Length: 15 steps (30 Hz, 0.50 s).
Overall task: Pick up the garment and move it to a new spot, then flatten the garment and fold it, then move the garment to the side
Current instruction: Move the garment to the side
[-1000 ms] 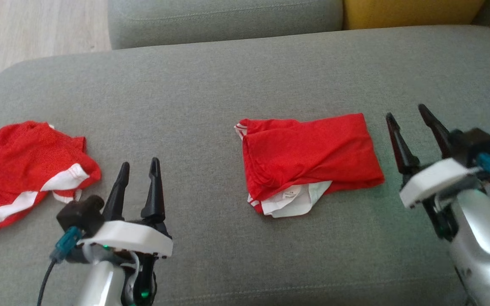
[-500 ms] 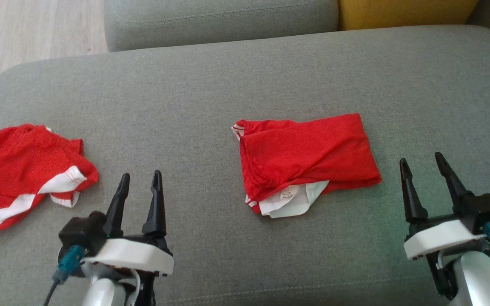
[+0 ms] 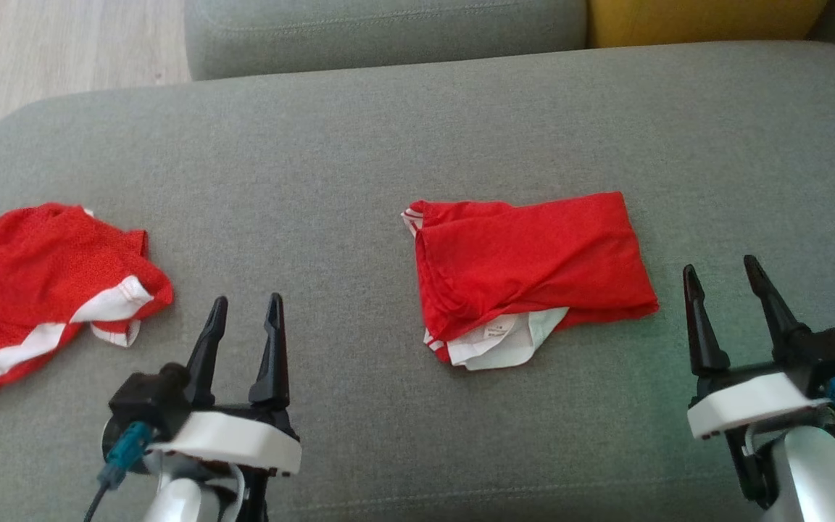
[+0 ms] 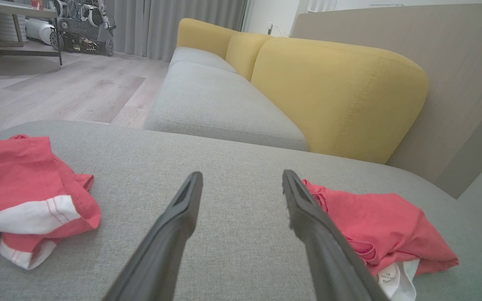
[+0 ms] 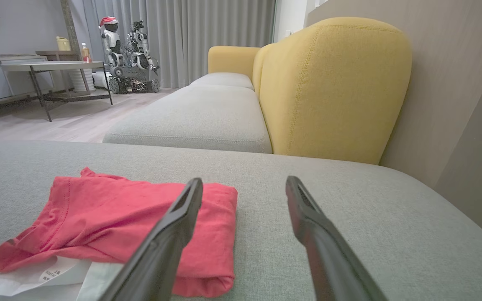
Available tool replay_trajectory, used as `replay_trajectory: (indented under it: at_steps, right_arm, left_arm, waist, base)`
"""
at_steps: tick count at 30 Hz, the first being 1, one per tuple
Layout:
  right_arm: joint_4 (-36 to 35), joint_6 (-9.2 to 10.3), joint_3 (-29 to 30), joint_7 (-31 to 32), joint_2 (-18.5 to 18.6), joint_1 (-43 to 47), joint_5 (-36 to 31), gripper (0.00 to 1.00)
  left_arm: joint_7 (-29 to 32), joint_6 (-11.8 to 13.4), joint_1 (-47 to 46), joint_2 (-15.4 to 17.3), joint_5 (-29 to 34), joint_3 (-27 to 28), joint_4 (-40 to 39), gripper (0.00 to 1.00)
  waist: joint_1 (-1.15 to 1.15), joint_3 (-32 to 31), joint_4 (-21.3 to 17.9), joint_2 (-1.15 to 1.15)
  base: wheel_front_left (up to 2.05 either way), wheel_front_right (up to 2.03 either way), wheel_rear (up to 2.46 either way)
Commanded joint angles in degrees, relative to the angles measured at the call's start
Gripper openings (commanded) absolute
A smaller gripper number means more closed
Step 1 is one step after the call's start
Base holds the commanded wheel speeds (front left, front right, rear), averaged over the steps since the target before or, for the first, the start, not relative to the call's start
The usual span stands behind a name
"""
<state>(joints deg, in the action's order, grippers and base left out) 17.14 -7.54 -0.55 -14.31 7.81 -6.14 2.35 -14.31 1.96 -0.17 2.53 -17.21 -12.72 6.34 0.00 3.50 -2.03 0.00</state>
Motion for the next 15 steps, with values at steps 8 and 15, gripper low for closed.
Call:
replay_trajectory:
  at_steps: [8,15]
  right_arm:
    - [3.7,0.05,-1.0,-0.7,-0.6,-4.7,1.2,1.0]
    - [11.1,0.05,-0.7,-0.4,-1.0,-10.4,5.4,1.0]
  left_arm:
    - [-0.7,-0.2,-3.5,0.3,0.5,-0.4,-1.3,1.0]
    - [-0.7,-0.3,-5.3,0.3,0.9,-1.2,-0.9,1.0]
  waist:
    - [0.0,3.3,1.7,0.0]
    - [0.0,6.4,3.1,0.0]
  base:
    - [0.0,0.0,0.0]
    - [0.0,0.0,0.0]
